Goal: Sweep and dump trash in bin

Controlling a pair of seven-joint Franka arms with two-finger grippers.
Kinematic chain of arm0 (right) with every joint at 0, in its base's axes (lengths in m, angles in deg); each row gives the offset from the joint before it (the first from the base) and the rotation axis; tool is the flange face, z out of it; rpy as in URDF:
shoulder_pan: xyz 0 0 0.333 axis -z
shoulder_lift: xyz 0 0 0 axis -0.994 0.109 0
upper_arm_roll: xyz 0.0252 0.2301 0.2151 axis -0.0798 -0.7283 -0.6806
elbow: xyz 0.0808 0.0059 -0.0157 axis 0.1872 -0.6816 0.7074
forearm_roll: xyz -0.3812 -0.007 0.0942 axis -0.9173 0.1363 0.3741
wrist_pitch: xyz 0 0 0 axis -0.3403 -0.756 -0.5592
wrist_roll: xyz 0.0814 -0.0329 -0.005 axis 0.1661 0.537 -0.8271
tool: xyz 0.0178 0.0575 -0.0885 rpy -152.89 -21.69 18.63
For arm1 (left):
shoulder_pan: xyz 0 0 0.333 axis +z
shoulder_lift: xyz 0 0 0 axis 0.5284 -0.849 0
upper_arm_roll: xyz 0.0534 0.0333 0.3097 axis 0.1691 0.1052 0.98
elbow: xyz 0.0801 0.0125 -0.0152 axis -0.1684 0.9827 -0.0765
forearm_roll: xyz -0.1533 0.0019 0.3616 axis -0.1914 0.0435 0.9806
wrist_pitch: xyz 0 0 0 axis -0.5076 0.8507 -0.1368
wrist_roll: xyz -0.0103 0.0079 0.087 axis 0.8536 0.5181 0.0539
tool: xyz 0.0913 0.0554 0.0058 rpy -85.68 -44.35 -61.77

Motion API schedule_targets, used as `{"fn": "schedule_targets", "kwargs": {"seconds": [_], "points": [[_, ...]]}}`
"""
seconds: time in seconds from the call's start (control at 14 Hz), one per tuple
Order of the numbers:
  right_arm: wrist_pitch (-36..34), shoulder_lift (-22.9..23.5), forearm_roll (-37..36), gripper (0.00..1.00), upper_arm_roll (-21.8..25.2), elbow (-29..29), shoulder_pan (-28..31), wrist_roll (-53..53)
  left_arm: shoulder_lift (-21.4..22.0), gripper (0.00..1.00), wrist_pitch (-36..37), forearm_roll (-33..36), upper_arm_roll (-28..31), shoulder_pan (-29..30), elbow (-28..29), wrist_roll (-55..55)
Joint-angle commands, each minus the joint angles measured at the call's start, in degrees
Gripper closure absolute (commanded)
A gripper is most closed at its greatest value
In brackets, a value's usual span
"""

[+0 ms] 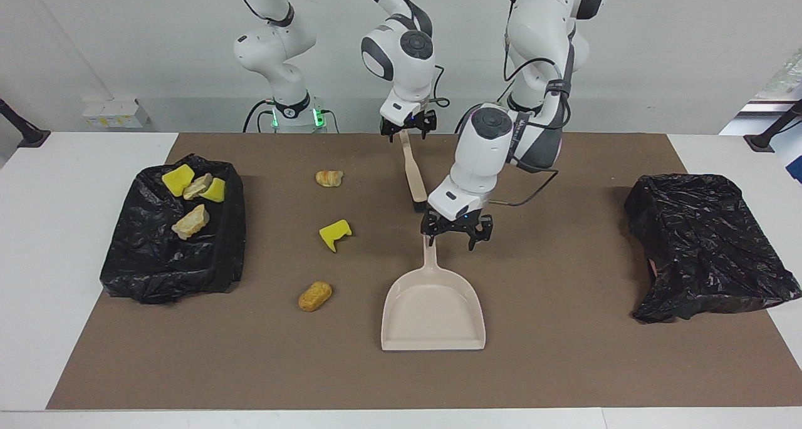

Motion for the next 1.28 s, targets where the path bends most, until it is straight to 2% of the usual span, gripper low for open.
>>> {"fn": "schedule_targets", "kwargs": {"seconds": [0.0, 0.14, 0.21, 0.36, 0.43, 0.5, 0.57, 0.64, 0.71, 1.0, 1.21], "points": [[2.71, -1.72, 2.21, 0.07, 0.25, -3.93, -0.90, 0.19, -1.65, 0.00, -1.45, 0.14, 1.29, -2.85, -0.34, -2.06], [5.09, -1.64, 4.31, 0.14, 0.25, -4.73, -1.25, 0.37, -1.56, 0.00, -1.27, 0.41, 1.29, -3.12, -0.25, -2.50], [5.62, -1.64, 4.67, 0.15, 0.25, -4.73, -1.34, 0.28, -1.56, 0.16, -1.27, 0.49, 1.29, -3.12, 0.01, -2.50], [5.62, -1.72, 4.76, 0.18, 0.25, -4.90, -1.34, 0.11, -1.47, 0.59, -1.27, 2.07, 1.29, -3.03, 0.01, -2.33], [5.62, -1.81, 4.76, 0.30, 0.16, -4.99, -1.42, -0.24, -1.47, 0.81, -1.27, 2.77, 1.29, -2.95, 0.19, -2.33], [5.88, -1.81, 4.76, 0.51, 0.16, -4.99, -1.86, -0.24, -1.30, 0.87, -1.27, 2.95, 1.29, -2.86, 0.10, -2.07], [6.84, -1.81, 4.76, 0.70, 0.25, -5.08, -2.39, -0.24, -1.21, 0.90, -1.36, 3.83, 1.38, -2.60, 0.01, -1.63], [7.11, -1.81, 4.76, 0.98, 0.25, -5.17, -2.39, -0.94, -0.95, 0.94, -1.62, 4.79, 1.20, -2.33, 0.10, -1.36], [7.47, -1.72, 4.76, 1.00, 0.25, -5.17, -2.48, -1.12, -0.51, 1.00, -1.36, 4.80, 1.46, -2.24, 0.10, -1.01], [6.51, -1.98, 4.67, 1.00, 0.51, -4.64, -1.87, -0.16, 1.95, 1.00, 0.91, 4.80, 1.82, 0.47, 0.54, 5.65], [3.00, -6.54, 3.45, 1.00, 0.78, -4.55, -0.03, 3.61, 4.85, 1.00, 7.51, 4.80, 1.82, 3.89, 0.54, 17.57]]}}
